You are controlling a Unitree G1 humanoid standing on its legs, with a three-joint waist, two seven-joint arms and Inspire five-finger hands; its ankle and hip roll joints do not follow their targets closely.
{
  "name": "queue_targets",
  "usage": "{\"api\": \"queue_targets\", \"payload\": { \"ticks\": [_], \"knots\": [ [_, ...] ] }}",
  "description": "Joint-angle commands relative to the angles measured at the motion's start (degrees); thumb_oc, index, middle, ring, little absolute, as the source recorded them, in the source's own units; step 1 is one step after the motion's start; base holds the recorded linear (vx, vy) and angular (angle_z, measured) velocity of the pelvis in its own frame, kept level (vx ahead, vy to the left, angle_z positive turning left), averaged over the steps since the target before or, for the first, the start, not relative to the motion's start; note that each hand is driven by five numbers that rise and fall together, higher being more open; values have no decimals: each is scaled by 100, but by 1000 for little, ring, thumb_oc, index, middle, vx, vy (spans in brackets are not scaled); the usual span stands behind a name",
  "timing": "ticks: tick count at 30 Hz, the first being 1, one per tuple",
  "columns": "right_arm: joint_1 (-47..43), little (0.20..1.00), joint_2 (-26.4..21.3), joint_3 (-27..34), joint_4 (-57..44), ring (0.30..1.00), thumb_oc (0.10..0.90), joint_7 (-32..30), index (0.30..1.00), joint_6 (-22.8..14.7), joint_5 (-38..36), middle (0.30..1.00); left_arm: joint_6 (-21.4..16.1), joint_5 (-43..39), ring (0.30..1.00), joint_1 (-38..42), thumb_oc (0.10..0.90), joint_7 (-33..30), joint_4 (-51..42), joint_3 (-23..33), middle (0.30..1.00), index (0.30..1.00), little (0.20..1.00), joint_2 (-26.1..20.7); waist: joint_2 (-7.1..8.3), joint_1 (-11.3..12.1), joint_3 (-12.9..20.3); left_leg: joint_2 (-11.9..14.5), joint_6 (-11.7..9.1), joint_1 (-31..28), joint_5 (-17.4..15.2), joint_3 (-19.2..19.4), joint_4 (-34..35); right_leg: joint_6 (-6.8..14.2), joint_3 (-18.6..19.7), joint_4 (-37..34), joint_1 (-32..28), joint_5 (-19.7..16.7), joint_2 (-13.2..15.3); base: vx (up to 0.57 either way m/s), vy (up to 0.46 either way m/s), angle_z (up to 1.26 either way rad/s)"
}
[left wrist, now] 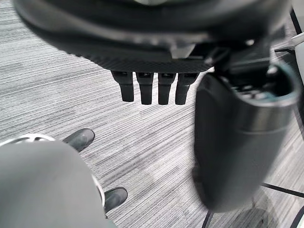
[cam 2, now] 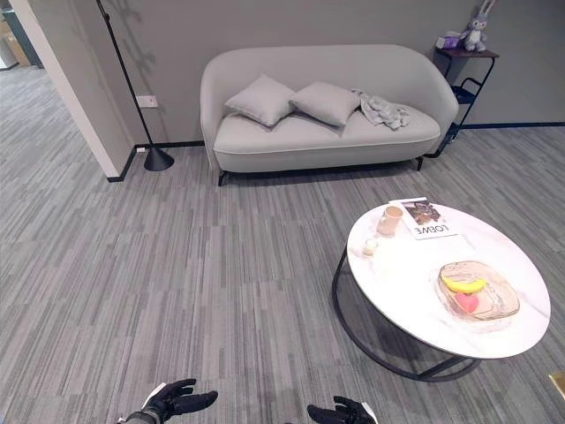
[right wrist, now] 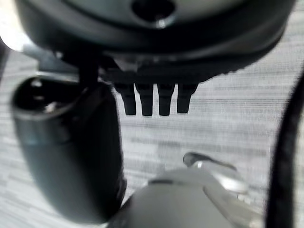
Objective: Hang the clothes on the sofa on the clothes rack.
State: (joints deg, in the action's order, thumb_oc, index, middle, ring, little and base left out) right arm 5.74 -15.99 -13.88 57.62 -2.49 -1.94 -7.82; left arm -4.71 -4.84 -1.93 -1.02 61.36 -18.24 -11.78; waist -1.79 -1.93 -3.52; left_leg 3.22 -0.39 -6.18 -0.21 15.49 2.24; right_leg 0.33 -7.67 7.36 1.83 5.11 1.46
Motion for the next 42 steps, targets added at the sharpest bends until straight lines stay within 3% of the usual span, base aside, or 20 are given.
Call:
{"api": "queue_targets", "payload": {
  "ticks": [1,9,19,22,24,26,27,29,31,32,34,35,37,39,40,41,42],
  "knots": [
    [-357,900,-102,-196,-34,900,800,23,900,-290,-97,900,-279,18,900,365,800,-46,52,51,900,900,900,-136,286,-38,-70,-58,-275,-250,-313,-108,276,508,-171,-1236,-912,-404,286,14,-4,9],
    [-312,900,-166,-171,-173,900,800,20,900,-280,-109,900,-258,68,900,407,800,-163,94,146,900,900,900,-218,332,-10,-88,-59,-282,-263,-316,-205,276,475,-224,-1236,-975,-366,270,26,-30,10],
    [-272,900,-297,-223,-536,900,800,-10,900,-245,38,900,-268,-591,900,505,800,-237,-331,229,900,900,900,-167,371,29,-332,12,-320,-98,-299,-243,6,385,-257,-1236,-917,-265,199,53,-57,3],
    [-338,900,-387,-224,-951,900,800,-90,900,-283,2,900,-303,-1022,900,529,800,-257,-673,259,900,900,900,-149,428,62,-549,69,-350,385,-386,-371,-954,241,-130,-1215,-862,-184,142,106,-104,-1],
    [-337,900,-388,-224,-952,900,800,-90,900,-282,2,900,-302,-1023,900,528,800,-256,-675,259,900,900,900,-149,424,60,-545,76,-352,404,-399,-374,-981,239,-132,-1213,-855,-184,137,19,-72,-18],
    [-178,900,-554,-61,-1436,900,800,-159,900,-259,-149,900,-274,-1446,900,530,800,-325,-963,263,900,900,900,-132,603,226,-976,142,-490,1965,444,-884,-3386,-42,-88,-1149,-917,-57,73,5,-259,-8],
    [-178,900,-554,-60,-1436,900,800,-159,900,-258,-149,900,-274,-1446,900,531,800,-326,-964,262,900,900,900,-132,592,211,-962,151,-493,2005,432,-906,-3420,-45,-104,-1147,-901,-56,60,155,-201,-4],
    [-13,900,-536,-1,-1443,900,800,-167,900,-229,-140,900,-281,-1656,900,491,800,-260,-1136,341,900,900,900,-84,643,305,-906,326,-419,2377,197,-545,-2666,36,-234,-1236,-1145,156,60,283,-47,-5],
    [-13,900,-535,-1,-1444,900,800,-167,900,-228,-140,900,-281,-1656,900,491,800,-260,-1136,341,900,900,900,-85,653,303,-895,313,-416,2373,220,-538,-2632,38,-235,-1236,-1132,153,71,281,56,21],
    [-52,900,-525,-31,-1319,900,800,-148,900,-234,-112,900,-244,-1553,900,396,800,-285,-1036,381,900,900,900,-48,567,422,-804,499,-528,2322,699,-406,-549,175,-311,-1236,-1420,410,52,569,121,15],
    [-198,900,-513,-58,-1076,900,800,-192,900,-251,-138,900,-234,-1518,900,402,800,-342,-869,442,900,900,900,-36,614,458,-768,552,-621,2520,761,-352,276,239,-360,-1236,-1703,602,98,622,79,-7],
    [-234,900,-483,-46,-1029,900,800,-194,900,-255,-145,900,-238,-1563,900,395,800,-365,-777,526,900,900,900,-39,608,417,-713,607,-625,2550,683,-115,276,282,-356,-1236,-1810,617,104,551,83,-10],
    [-246,900,-455,-80,-1003,900,800,-135,900,-239,-147,900,-257,-1704,900,339,800,-323,-687,676,900,900,900,-26,544,497,-606,607,-563,2429,755,-22,276,329,-211,-1236,-1864,573,80,378,97,-7],
    [-270,900,-366,-97,-897,900,800,-58,900,-249,-154,900,-285,-1795,900,257,800,-313,-577,791,900,900,900,-3,541,555,-429,445,-561,2243,1141,-129,276,420,-29,-1163,-2022,502,216,567,157,-45],
    [-255,900,-344,-92,-841,900,800,-14,900,-260,-138,900,-285,-1768,900,200,800,-290,-485,837,900,900,900,-19,622,607,-302,255,-465,2100,1166,-173,276,528,43,-971,-2060,375,416,903,275,-94],
    [-218,900,-280,-109,-745,900,800,87,900,-275,-107,900,-293,-1835,900,95,800,-232,-394,954,900,900,900,-35,762,681,-198,-85,-259,1767,1010,-144,276,721,123,-107,-1869,-372,753,673,208,-90],
    [-219,900,-281,-109,-745,900,800,87,900,-275,-107,900,-293,-1835,900,95,800,-232,-394,954,900,900,900,-35,756,691,-190,-74,-260,1775,1012,-136,276,719,135,-107,-1855,-378,746,589,187,-100]
  ]
}}
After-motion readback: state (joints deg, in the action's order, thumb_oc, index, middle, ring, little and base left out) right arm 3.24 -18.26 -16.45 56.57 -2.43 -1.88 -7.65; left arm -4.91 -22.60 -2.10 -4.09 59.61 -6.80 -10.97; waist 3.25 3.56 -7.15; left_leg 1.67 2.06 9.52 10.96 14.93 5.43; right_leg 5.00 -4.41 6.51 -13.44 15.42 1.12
